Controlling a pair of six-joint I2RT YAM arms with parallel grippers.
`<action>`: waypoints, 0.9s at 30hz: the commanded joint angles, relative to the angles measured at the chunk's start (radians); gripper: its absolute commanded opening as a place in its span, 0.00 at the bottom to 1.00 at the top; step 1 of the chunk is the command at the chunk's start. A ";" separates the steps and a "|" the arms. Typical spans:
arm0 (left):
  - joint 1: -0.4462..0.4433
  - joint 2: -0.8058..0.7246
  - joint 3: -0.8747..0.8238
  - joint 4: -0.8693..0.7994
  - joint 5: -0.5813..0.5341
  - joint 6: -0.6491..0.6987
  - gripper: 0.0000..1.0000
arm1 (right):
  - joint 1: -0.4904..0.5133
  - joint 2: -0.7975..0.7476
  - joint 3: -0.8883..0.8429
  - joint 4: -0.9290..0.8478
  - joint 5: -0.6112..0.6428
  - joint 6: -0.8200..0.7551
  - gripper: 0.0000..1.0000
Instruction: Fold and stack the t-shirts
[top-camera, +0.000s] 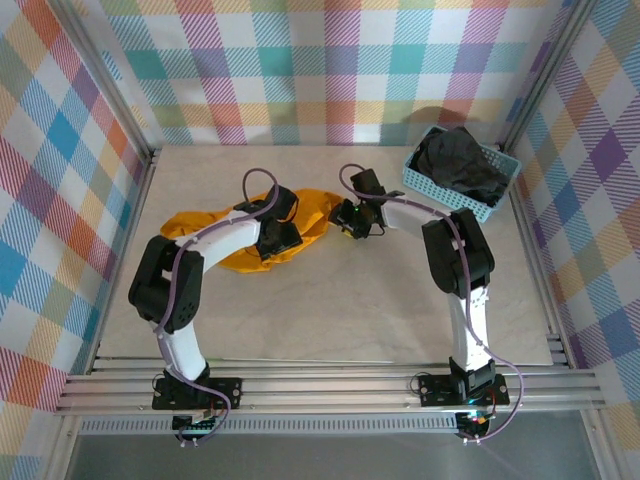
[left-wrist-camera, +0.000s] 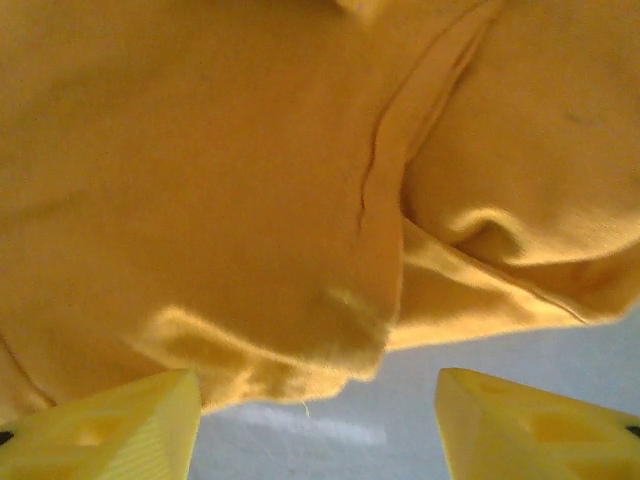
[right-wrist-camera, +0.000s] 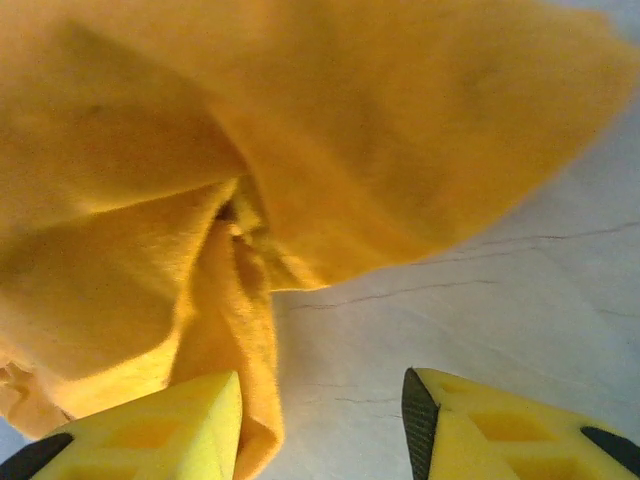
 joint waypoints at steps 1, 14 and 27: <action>-0.006 0.044 0.044 -0.036 -0.044 0.055 0.57 | 0.017 0.047 0.058 0.008 -0.033 0.031 0.46; -0.003 -0.052 0.081 -0.083 -0.163 0.093 0.00 | 0.011 0.027 0.093 -0.036 0.052 0.044 0.00; 0.329 -0.477 0.166 -0.099 0.171 0.085 0.00 | -0.112 -0.333 0.117 -0.301 0.147 -0.060 0.00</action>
